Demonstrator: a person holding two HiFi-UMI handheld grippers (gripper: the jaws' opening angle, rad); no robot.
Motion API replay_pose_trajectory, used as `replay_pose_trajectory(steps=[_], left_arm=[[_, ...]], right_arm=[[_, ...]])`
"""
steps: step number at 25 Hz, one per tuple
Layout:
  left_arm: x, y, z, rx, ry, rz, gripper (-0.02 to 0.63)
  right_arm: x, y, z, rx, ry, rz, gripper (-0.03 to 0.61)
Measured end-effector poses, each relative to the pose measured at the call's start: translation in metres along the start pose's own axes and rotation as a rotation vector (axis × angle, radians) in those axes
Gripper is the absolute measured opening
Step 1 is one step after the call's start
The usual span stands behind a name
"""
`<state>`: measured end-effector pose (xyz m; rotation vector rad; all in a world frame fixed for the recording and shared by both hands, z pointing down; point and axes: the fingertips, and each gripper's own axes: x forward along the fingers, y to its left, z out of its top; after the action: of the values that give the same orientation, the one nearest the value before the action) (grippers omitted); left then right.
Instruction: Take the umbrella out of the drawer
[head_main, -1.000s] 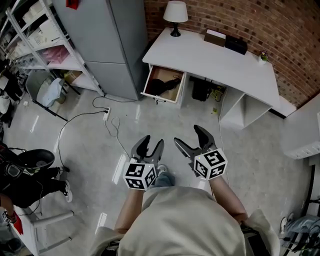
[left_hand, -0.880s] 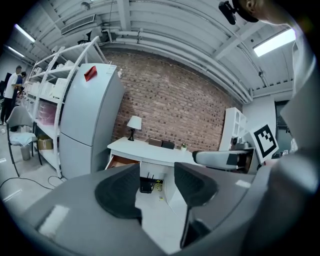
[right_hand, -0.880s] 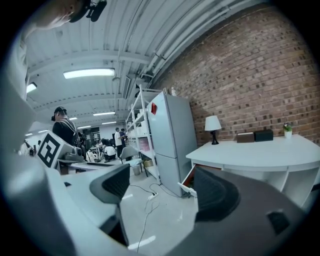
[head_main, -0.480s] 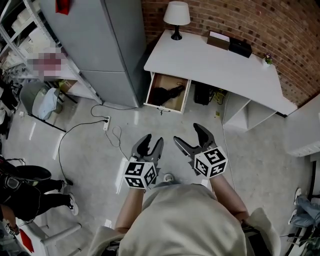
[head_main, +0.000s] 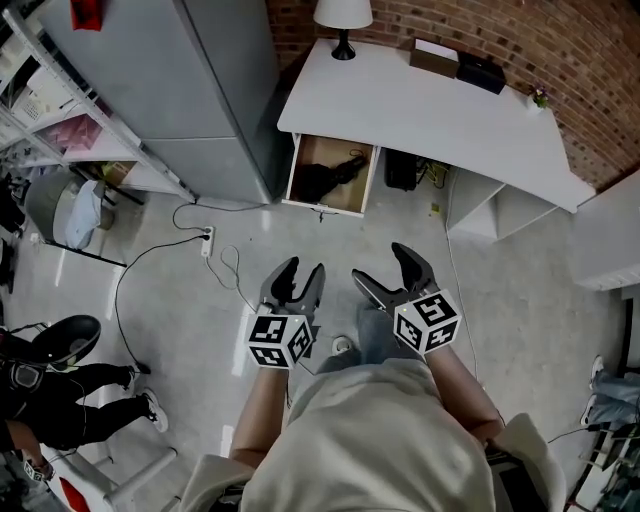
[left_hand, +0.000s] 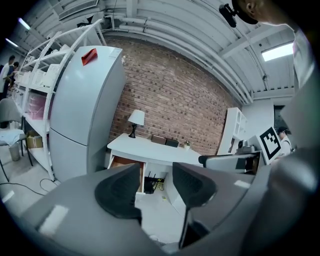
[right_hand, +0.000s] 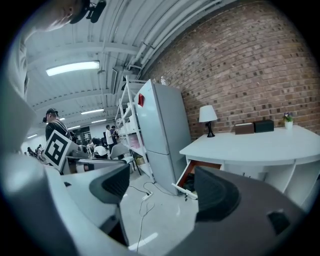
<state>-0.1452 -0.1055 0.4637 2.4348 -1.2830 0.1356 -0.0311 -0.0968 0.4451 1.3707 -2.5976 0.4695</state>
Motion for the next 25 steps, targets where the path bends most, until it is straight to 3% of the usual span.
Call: replay_pose_trajectory(steps=[15,25], left_arm=[[0.135,0.042,-0.032,-0.001,0.130,-0.010,0.233],[0.251,0.083,-0.067,0.099,0.271,-0.014,0.288]], right_arm=[[0.080,-0.092,-0.018,0.034,0.082,0.016,0.382],[0.145,-0.178,-0.027,0.041,0.141,0.008,0.382]])
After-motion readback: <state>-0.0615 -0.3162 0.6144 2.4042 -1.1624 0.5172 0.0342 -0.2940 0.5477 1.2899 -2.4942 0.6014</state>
